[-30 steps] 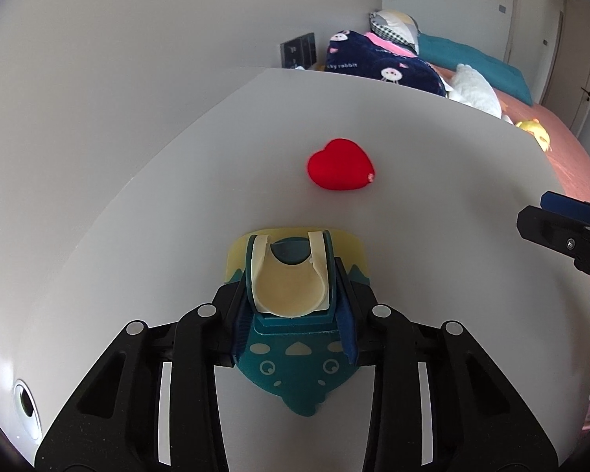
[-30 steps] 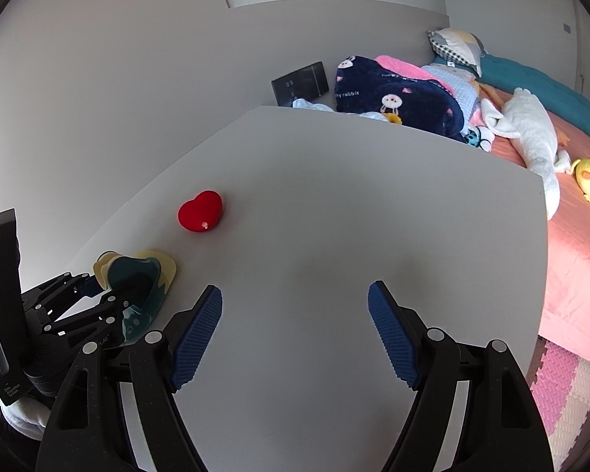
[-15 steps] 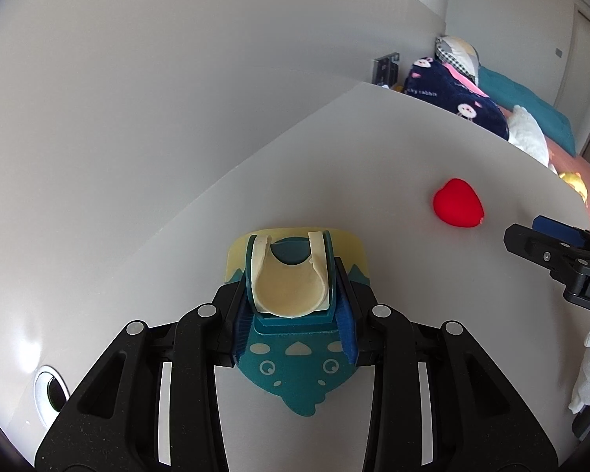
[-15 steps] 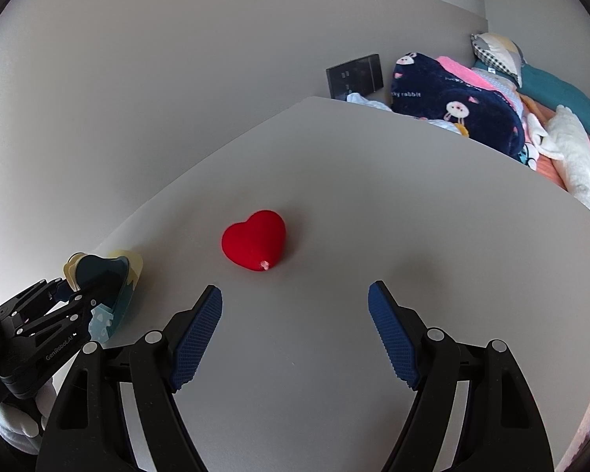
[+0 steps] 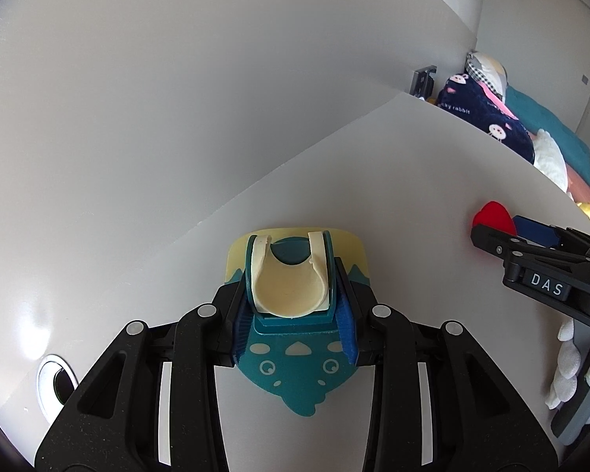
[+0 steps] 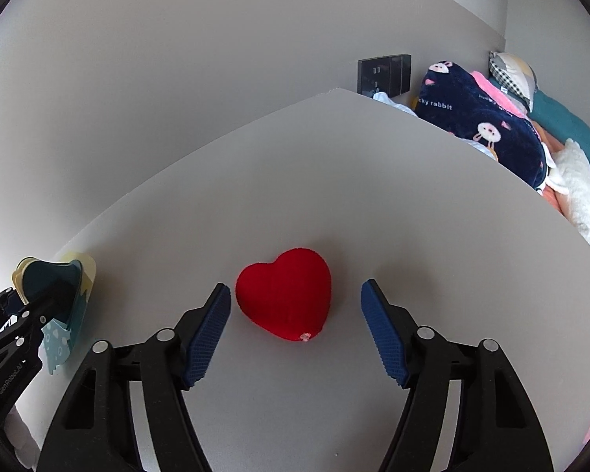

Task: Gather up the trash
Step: 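Grasp the red plush heart with the right gripper while the left gripper holds the teal toy, then carry the teal toy and red heart over the black bin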

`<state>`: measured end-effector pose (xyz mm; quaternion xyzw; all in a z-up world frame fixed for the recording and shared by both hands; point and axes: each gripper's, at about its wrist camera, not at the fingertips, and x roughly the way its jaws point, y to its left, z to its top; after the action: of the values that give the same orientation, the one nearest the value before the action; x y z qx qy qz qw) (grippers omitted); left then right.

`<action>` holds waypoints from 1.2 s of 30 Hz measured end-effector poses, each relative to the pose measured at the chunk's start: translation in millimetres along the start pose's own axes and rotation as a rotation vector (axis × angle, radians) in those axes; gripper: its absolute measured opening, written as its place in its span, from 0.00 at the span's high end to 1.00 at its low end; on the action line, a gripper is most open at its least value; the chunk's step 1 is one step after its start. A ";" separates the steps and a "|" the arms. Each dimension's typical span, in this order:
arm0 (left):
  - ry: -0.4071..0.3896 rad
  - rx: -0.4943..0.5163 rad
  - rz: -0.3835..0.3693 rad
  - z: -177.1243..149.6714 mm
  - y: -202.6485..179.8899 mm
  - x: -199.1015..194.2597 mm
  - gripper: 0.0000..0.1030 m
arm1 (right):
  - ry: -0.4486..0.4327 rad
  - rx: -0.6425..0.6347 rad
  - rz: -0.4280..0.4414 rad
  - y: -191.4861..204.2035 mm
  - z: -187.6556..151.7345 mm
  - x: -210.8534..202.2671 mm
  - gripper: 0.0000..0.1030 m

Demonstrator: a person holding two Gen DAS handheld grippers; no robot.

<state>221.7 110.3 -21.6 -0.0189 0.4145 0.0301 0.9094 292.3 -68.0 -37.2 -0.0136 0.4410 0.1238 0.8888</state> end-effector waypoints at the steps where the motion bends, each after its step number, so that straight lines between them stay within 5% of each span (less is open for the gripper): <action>1: 0.001 0.002 0.001 0.0 -1.1 0.5 0.66 | -0.002 -0.010 -0.003 0.3 0.4 0.5 0.35; 6: 0.004 0.014 -0.010 0.0 -4.4 1.3 0.66 | -0.008 -0.048 -0.018 1.9 -0.3 0.3 0.52; 22: 0.008 0.050 -0.022 -0.3 -11.5 -1.9 0.66 | 0.015 0.017 0.023 -15.6 -11.5 -32.2 0.52; 36: -0.033 0.104 -0.068 -20.1 -52.1 -64.3 0.66 | -0.034 0.015 0.031 -33.6 -43.6 -111.2 0.52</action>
<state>168.1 54.6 14.2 0.0148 0.3994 -0.0223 0.9164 201.6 -129.5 20.8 0.0017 0.4268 0.1344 0.8943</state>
